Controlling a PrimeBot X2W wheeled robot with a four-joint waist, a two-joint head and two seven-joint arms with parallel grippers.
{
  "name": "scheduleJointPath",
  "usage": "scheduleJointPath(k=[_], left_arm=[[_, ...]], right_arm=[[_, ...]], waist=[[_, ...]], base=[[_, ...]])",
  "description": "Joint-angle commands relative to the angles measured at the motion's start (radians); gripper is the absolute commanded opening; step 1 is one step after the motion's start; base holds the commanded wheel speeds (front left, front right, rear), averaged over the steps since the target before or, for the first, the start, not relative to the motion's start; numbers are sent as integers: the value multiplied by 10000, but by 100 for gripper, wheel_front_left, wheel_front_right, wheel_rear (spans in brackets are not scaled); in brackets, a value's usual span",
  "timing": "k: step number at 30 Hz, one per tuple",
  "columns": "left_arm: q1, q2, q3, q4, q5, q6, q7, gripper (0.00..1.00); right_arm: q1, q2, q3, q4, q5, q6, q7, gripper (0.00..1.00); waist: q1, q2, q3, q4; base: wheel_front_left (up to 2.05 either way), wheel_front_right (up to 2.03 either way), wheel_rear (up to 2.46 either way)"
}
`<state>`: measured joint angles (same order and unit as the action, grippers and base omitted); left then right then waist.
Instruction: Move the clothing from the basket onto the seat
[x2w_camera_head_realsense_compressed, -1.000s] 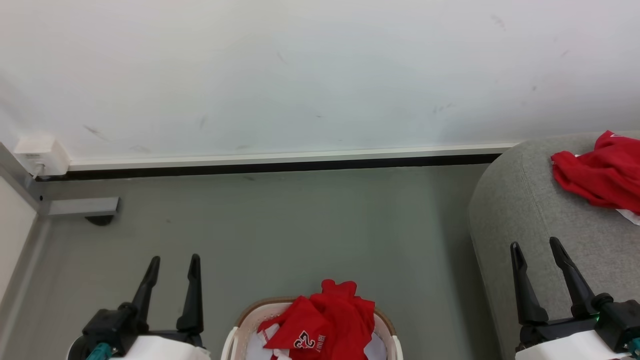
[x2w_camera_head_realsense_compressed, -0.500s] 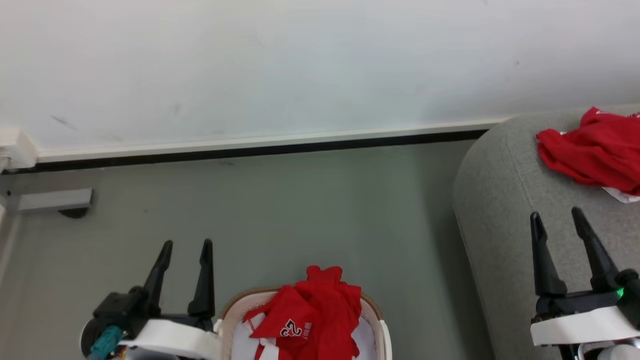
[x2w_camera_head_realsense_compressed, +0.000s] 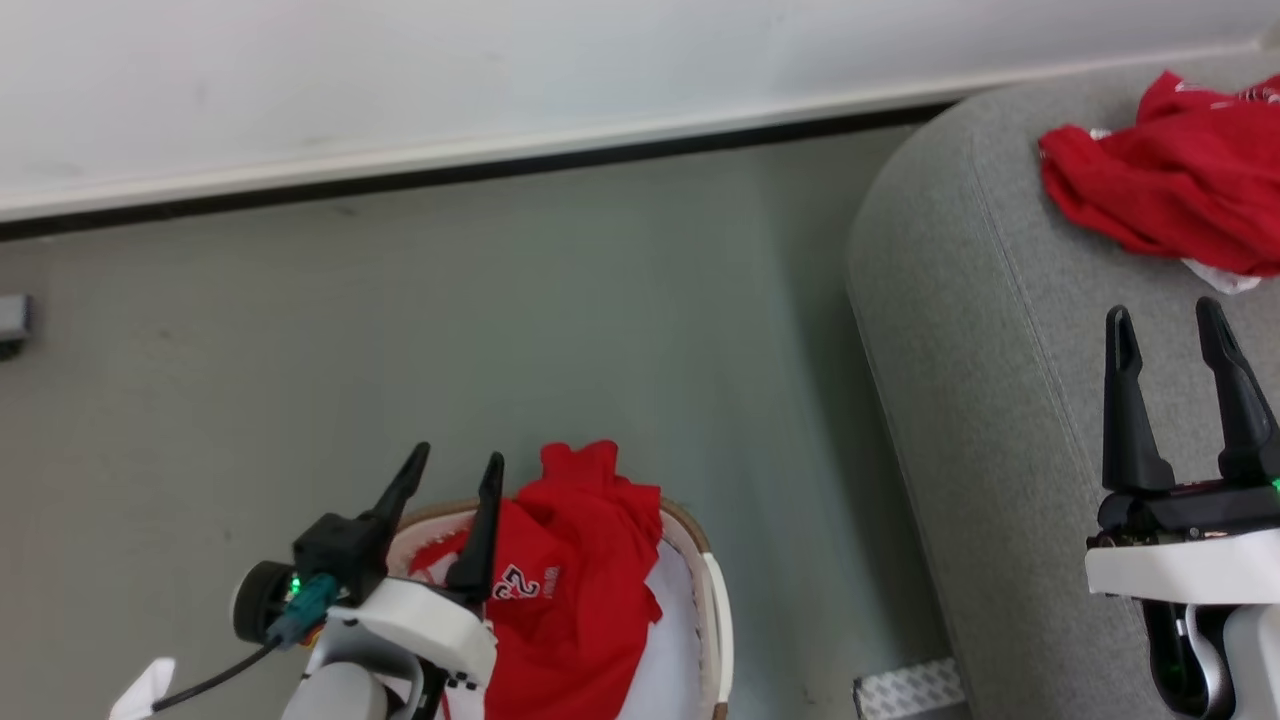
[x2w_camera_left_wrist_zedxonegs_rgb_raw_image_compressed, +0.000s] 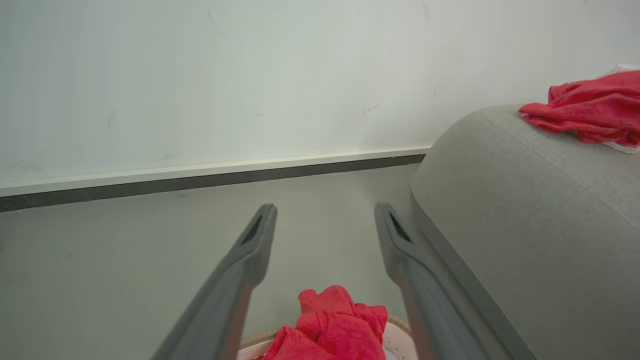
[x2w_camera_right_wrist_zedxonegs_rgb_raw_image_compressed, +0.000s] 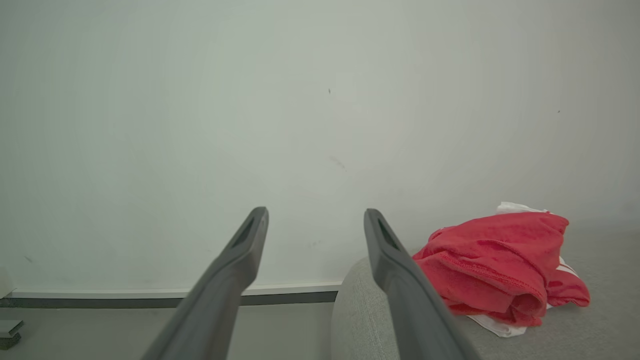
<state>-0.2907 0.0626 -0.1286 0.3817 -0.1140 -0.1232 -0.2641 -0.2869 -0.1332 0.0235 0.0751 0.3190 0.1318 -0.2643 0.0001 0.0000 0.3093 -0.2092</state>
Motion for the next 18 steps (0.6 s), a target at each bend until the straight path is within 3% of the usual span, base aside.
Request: scheduleJointPath(k=[1,18], left_arm=[[-178,140,-91,276,153,-29,-5,100],[-2990,1202,-3299,5317,-544,-78,217,100]], right_arm=[[-174,-5,-43,-65,123,-22,2,100],[-1447,605,15,-437,392,-22,1,100]], waist=[[-1,0,565,-406],[-1,0,3121,-1822]], base=[[0,0,0],[0,0,0]])
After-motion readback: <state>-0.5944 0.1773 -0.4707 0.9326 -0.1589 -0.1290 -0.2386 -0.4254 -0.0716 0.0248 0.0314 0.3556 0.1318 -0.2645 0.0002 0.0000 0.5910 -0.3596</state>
